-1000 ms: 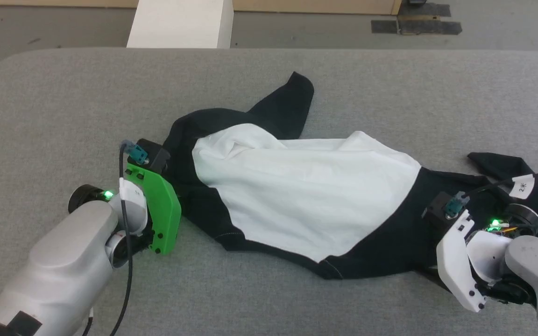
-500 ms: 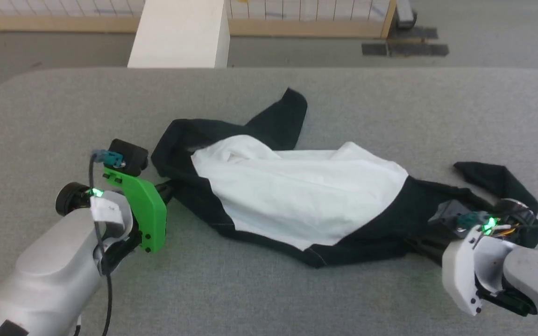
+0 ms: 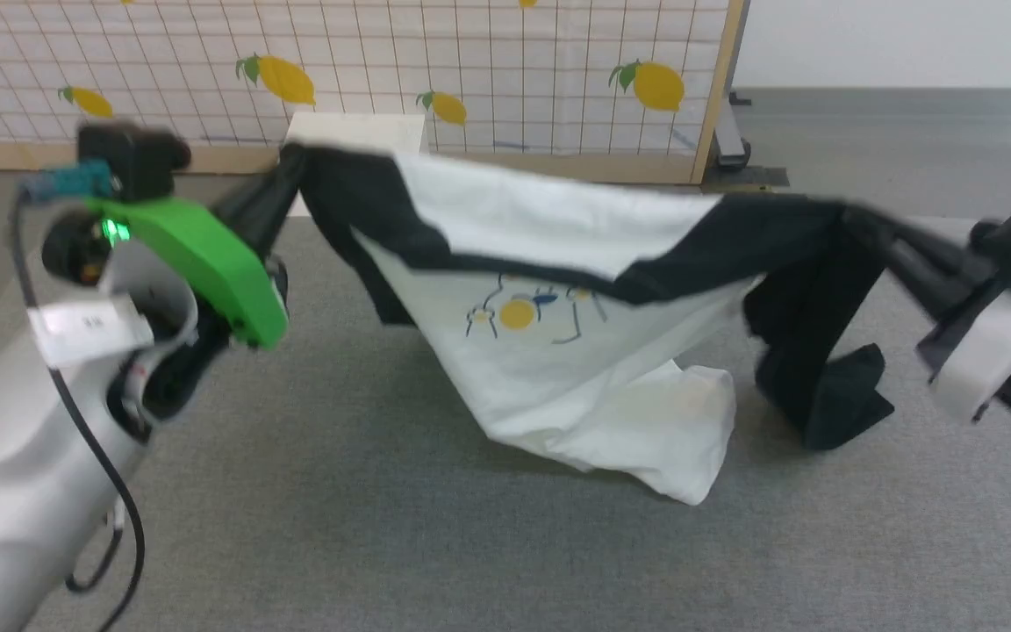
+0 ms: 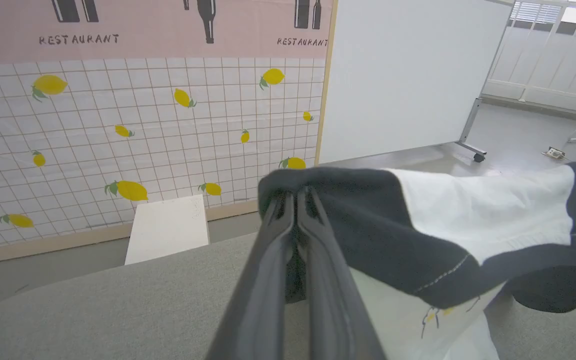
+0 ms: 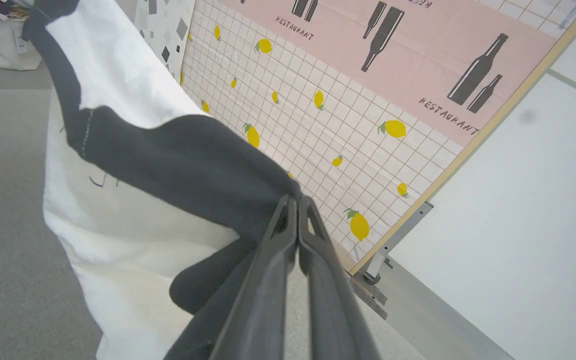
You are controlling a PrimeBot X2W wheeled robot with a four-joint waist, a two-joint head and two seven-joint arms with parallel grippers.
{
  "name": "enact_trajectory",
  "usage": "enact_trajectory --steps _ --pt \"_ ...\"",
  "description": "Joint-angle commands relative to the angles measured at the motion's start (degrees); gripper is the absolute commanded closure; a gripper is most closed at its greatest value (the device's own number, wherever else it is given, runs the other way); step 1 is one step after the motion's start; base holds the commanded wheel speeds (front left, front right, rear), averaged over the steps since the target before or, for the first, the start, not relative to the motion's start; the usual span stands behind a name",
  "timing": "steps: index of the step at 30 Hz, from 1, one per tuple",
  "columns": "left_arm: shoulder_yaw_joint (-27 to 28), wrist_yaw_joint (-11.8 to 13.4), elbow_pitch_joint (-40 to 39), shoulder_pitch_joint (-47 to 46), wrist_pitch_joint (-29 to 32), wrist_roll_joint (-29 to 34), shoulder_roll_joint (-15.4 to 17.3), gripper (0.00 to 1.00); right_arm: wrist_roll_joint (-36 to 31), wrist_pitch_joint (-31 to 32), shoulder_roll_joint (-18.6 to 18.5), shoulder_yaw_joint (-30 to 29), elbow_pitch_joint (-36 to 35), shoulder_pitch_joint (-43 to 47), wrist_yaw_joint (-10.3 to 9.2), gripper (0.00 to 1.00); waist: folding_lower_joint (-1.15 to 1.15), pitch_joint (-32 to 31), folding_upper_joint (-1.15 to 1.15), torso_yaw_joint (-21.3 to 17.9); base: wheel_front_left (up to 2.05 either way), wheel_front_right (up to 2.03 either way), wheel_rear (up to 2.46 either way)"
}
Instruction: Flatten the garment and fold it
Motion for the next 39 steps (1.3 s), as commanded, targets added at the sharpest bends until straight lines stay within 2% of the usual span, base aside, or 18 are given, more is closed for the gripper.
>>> enact_trajectory --steps 1,8,15,23,28,34,39 --pt "0.7 1.0 -1.0 -2.3 -0.2 0.3 0.2 1.0 -1.2 0.2 0.6 -2.0 -0.7 -0.1 -0.1 1.0 0.0 -0.4 0.0 -0.1 0.0 0.0 0.0" --pt "2.0 3.7 -1.5 -11.6 0.9 3.3 -2.0 1.0 -7.5 4.0 4.0 -12.3 -3.1 -3.7 -0.1 1.0 0.0 1.9 0.0 -0.4 0.0 0.0 0.0" --pt "2.0 4.2 2.6 -22.8 1.5 7.6 -5.1 1.0 -12.2 7.9 7.6 -16.9 -1.5 -13.2 -0.1 1.0 0.0 8.1 0.0 -0.9 0.0 0.0 0.0" --pt "4.5 4.7 9.5 -37.9 0.0 11.2 -7.6 1.0 -16.2 9.0 8.4 -17.3 3.8 -30.9 -0.1 1.0 0.0 19.9 0.0 -1.1 0.0 0.0 0.0" --pt "5.6 4.6 13.8 -47.5 -1.3 13.9 -8.4 1.0 -20.5 8.6 8.4 -14.1 7.3 -43.1 -0.1 1.0 0.0 26.6 0.0 -1.3 0.0 0.0 0.0" --pt "7.0 4.0 18.8 -55.5 -3.9 15.1 -9.6 1.0 -23.5 6.7 9.8 -12.0 12.9 -55.3 -0.1 1.0 0.0 31.9 0.0 -1.3 0.0 0.0 0.0" --pt "7.5 2.8 22.6 -57.6 -6.7 15.5 -10.0 1.0 -24.7 4.2 11.2 -9.6 17.5 -59.4 -0.1 1.0 0.0 34.4 0.0 -1.1 0.0 0.0 0.0"
